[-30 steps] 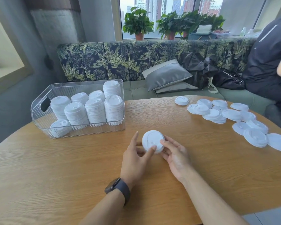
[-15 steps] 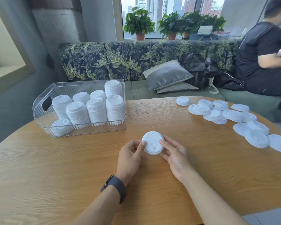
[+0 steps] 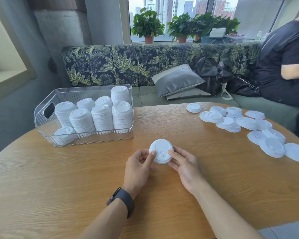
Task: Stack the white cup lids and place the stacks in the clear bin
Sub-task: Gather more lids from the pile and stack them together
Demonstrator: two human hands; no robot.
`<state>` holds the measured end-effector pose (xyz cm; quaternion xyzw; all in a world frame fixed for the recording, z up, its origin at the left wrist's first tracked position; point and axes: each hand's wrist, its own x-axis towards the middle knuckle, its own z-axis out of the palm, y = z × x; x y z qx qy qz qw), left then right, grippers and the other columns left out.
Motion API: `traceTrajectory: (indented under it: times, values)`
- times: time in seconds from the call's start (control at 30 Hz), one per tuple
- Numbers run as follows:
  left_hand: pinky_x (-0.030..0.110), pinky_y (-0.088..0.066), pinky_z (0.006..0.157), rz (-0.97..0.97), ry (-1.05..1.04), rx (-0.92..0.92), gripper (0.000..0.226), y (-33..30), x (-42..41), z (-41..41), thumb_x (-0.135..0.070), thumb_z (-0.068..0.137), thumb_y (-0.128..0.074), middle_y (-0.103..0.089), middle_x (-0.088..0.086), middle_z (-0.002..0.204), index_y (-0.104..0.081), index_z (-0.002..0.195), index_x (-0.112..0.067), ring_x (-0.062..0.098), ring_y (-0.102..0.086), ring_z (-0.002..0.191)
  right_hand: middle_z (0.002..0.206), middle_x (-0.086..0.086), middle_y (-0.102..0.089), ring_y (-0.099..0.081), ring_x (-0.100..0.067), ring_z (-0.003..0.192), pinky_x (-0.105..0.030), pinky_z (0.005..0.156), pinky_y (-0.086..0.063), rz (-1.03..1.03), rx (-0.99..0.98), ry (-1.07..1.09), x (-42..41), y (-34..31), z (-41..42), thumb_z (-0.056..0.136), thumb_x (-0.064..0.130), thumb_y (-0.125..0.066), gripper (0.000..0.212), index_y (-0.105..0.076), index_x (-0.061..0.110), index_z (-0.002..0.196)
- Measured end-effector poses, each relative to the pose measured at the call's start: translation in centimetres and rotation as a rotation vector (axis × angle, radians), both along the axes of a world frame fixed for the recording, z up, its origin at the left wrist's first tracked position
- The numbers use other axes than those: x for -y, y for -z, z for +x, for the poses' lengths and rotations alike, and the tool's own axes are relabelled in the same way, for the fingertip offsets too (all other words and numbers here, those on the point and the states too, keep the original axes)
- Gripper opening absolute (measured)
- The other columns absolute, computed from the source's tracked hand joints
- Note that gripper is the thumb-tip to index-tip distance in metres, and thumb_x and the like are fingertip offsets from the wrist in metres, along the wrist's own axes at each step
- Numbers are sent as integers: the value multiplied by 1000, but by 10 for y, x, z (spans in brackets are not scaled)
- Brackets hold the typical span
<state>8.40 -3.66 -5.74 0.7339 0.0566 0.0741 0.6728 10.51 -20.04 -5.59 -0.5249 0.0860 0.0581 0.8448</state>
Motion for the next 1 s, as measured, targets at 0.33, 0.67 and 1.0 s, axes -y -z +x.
traceTrajectory:
  times: [0.33, 0.67, 1.0]
  values:
    - [44, -58, 70, 109, -20, 1, 15, 0, 17, 27, -33, 103, -61, -75, 7, 69, -72, 100, -24, 17, -70, 64, 99, -7, -81, -76, -21, 97, -34, 84, -61, -39, -23, 228, -2, -5, 8, 89, 1, -74, 22, -75, 6, 111]
    - [33, -60, 64, 303, 101, 17, 13, 3, 69, 92, -32, 103, -58, -76, -8, 82, -70, 100, -27, 11, -65, 57, 86, 14, -79, -74, -5, 88, -37, 91, -60, -254, 45, 496, 54, -1, 64, 87, 10, -77, 19, -77, 24, 100]
    - [37, -50, 97, 830, 118, 188, 49, 8, 123, 241, -40, 94, -66, -61, -5, 127, -54, 139, -26, 17, -57, 117, 89, 20, -78, -72, 5, 90, -30, 92, -59, -265, 118, 627, 121, 1, 144, 91, 10, -75, 22, -73, 26, 106]
